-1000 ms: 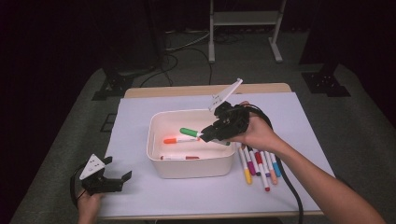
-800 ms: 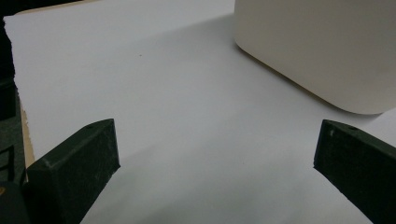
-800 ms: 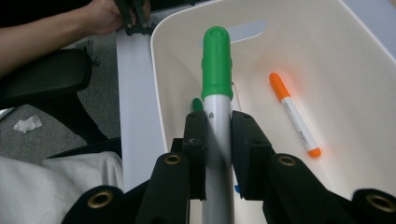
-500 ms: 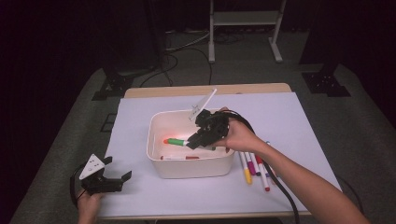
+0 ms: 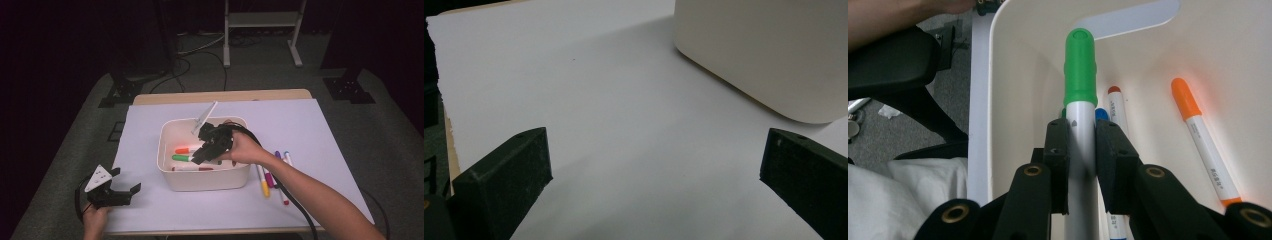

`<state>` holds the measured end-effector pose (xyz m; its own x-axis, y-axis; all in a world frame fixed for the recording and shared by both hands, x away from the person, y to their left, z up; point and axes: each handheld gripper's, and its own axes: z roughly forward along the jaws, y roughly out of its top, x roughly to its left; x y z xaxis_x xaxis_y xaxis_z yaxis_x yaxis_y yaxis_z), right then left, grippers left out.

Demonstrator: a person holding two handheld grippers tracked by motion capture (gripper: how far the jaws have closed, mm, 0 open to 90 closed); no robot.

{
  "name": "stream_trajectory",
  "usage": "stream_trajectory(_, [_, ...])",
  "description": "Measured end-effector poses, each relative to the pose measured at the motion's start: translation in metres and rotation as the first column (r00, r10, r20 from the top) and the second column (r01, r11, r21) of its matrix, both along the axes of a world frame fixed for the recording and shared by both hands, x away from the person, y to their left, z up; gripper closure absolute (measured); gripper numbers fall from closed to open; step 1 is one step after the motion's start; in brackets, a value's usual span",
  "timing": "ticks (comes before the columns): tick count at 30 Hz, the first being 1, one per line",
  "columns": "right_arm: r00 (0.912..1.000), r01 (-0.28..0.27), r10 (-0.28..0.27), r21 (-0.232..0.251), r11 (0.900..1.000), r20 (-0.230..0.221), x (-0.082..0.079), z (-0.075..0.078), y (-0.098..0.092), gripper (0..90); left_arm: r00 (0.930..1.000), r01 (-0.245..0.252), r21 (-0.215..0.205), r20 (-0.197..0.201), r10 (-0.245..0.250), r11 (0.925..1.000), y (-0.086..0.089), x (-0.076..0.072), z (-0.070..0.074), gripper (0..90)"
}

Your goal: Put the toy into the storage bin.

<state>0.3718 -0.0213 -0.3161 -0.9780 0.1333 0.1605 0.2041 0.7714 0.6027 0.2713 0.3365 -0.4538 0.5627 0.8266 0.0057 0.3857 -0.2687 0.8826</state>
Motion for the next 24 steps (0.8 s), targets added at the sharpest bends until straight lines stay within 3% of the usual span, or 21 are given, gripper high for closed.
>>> stream_trajectory(9, [0.9996, -0.022, 0.021, -0.031, 0.999, -0.018, 0.002, -0.015, 0.014, 75.6, 1.0000, -0.001, -0.005, 0.003, 0.001, 1.0000, 0.000, 0.000, 0.000, 0.0])
stream_trajectory(24, [0.9994, -0.034, 0.033, -0.064, 0.997, -0.011, 0.003, -0.024, 0.022, 75.6, 1.0000, -0.001, -0.008, 0.002, 0.001, 1.0000, 0.000, 0.000, 0.000, 0.0])
